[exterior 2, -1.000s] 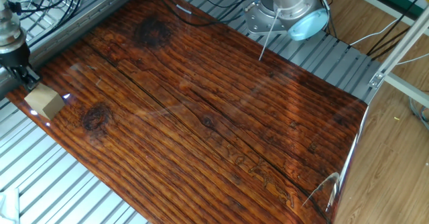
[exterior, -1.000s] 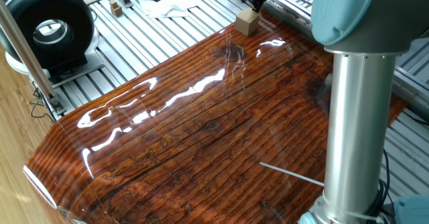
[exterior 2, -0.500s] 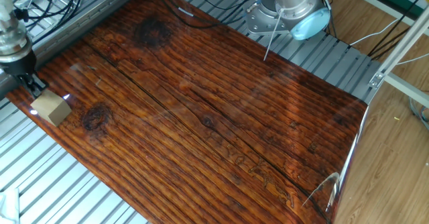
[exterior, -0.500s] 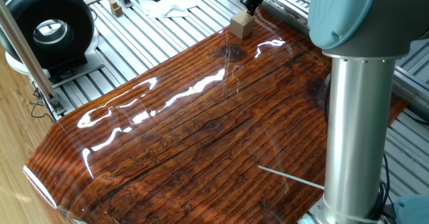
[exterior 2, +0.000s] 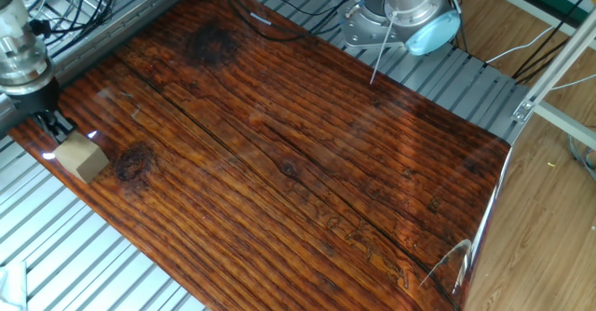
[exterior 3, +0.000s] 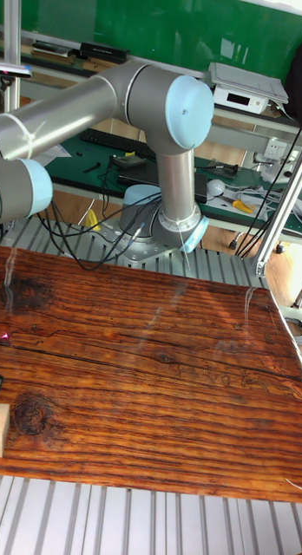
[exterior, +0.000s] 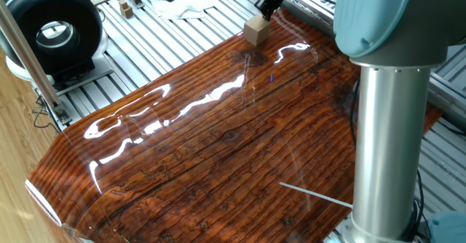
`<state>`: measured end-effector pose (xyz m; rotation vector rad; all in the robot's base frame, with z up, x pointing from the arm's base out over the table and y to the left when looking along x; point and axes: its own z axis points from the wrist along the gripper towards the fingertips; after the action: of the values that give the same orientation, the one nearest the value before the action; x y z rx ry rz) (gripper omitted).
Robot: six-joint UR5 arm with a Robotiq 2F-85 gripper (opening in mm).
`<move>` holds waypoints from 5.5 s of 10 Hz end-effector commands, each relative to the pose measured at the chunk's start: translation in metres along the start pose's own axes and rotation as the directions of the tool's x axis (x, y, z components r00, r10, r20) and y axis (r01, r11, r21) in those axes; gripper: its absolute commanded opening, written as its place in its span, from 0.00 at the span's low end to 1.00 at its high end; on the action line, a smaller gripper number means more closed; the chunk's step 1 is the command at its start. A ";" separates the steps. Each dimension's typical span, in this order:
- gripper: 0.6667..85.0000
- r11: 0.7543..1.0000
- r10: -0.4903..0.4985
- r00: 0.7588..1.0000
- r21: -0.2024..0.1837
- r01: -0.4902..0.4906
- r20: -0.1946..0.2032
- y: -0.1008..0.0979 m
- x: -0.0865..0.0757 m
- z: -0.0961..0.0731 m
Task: Use the gripper to push the small block from left to right
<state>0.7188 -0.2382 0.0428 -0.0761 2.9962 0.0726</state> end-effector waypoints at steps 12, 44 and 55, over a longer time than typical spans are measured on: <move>0.00 0.996 0.077 0.997 0.037 -0.076 -0.005 0.072 -0.008 0.002; 0.00 0.989 0.124 0.992 -0.075 -0.126 -0.030 0.249 0.021 0.007; 0.00 0.973 0.148 0.989 -0.175 -0.150 -0.025 0.281 0.034 0.004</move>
<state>0.6710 0.0285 0.0424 0.1126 3.0135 0.2764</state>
